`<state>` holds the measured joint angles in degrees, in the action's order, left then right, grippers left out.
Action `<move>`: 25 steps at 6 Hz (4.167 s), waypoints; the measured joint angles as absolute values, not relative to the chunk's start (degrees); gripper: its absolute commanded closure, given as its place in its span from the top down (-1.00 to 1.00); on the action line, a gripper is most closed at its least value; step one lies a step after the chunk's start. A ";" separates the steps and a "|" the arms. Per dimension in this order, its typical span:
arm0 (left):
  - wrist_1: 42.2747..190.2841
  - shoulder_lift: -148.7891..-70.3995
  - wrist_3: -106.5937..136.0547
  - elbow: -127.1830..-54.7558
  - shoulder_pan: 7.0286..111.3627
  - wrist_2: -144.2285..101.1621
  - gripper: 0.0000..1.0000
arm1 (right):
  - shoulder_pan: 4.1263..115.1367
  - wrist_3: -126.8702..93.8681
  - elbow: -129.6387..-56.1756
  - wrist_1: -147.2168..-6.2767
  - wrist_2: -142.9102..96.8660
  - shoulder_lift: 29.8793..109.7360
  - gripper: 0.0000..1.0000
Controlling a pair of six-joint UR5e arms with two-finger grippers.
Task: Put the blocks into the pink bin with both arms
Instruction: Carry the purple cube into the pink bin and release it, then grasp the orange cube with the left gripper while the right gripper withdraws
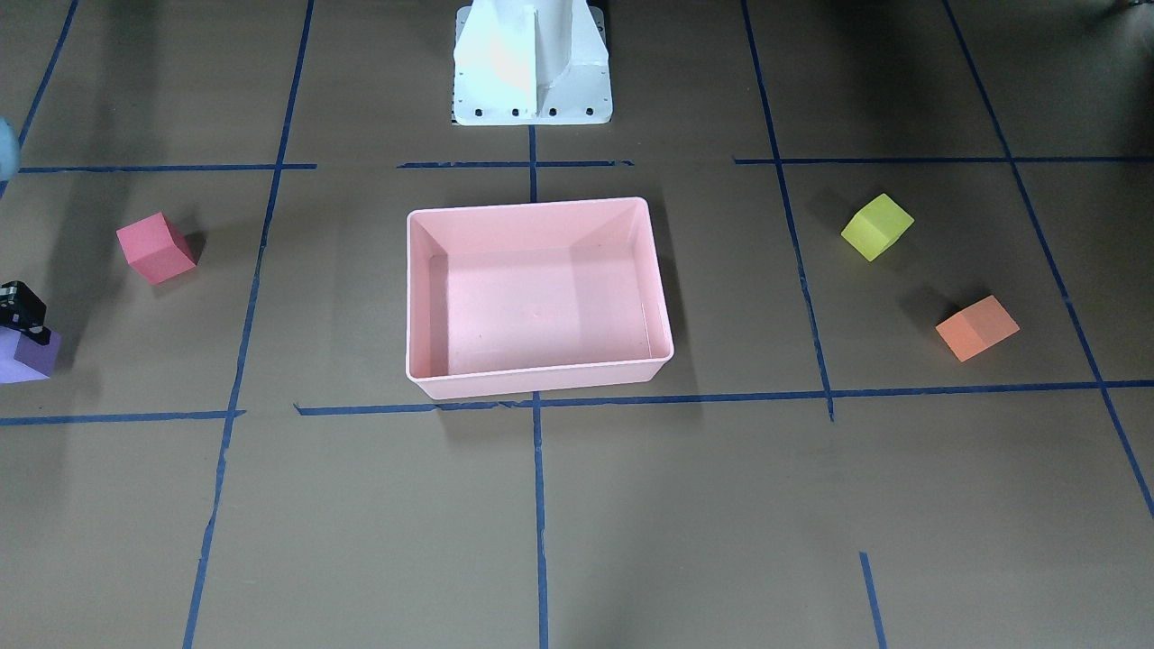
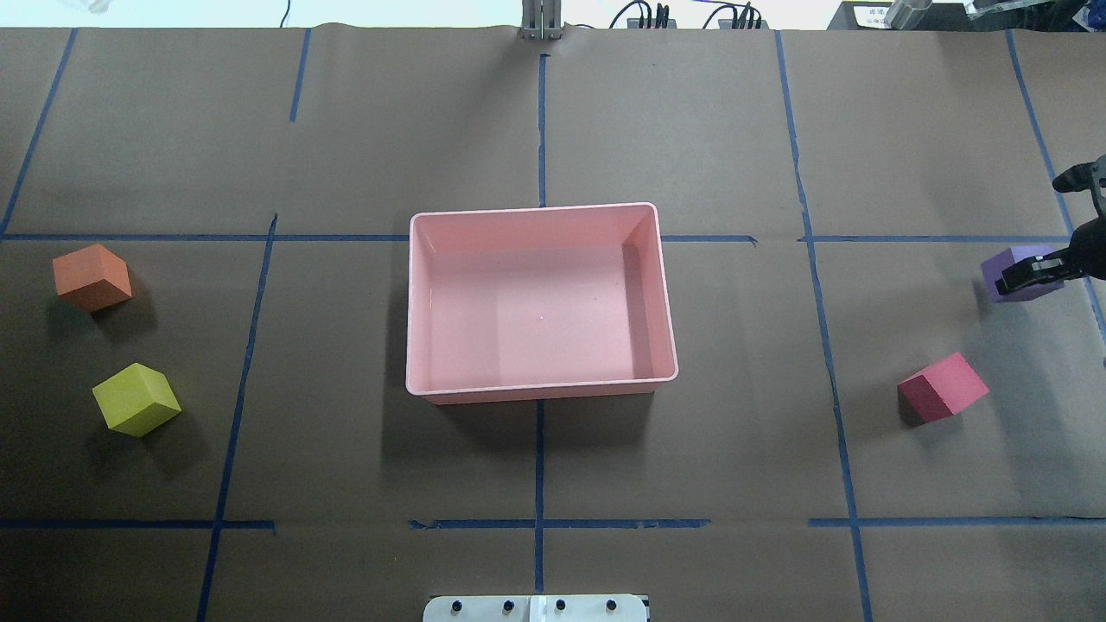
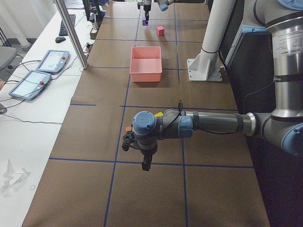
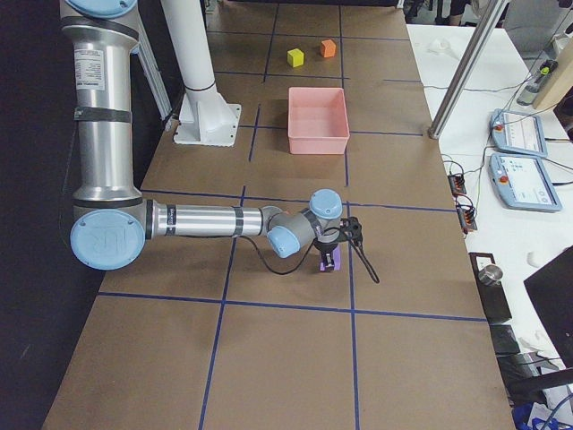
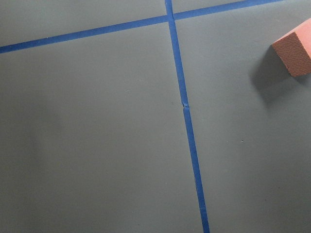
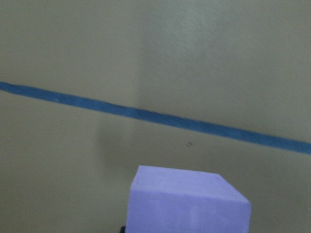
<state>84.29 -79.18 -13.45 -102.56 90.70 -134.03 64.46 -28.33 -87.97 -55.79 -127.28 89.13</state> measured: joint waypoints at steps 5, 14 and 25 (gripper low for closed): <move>85.09 -80.09 -13.16 -103.50 90.52 -134.11 1.00 | 45.61 -59.62 -98.57 -78.64 -120.56 61.72 -0.08; 104.26 -88.81 29.41 -98.32 74.77 -134.01 1.00 | 34.09 -70.68 -99.94 -94.48 -108.03 47.17 1.00; 120.96 -96.35 57.36 -81.93 58.75 -127.41 -0.09 | 39.60 -61.92 -101.36 -94.20 -111.12 54.21 1.00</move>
<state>120.96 -96.35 57.36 -81.93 58.75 -127.41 39.60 -61.92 -101.36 -94.20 -111.12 54.21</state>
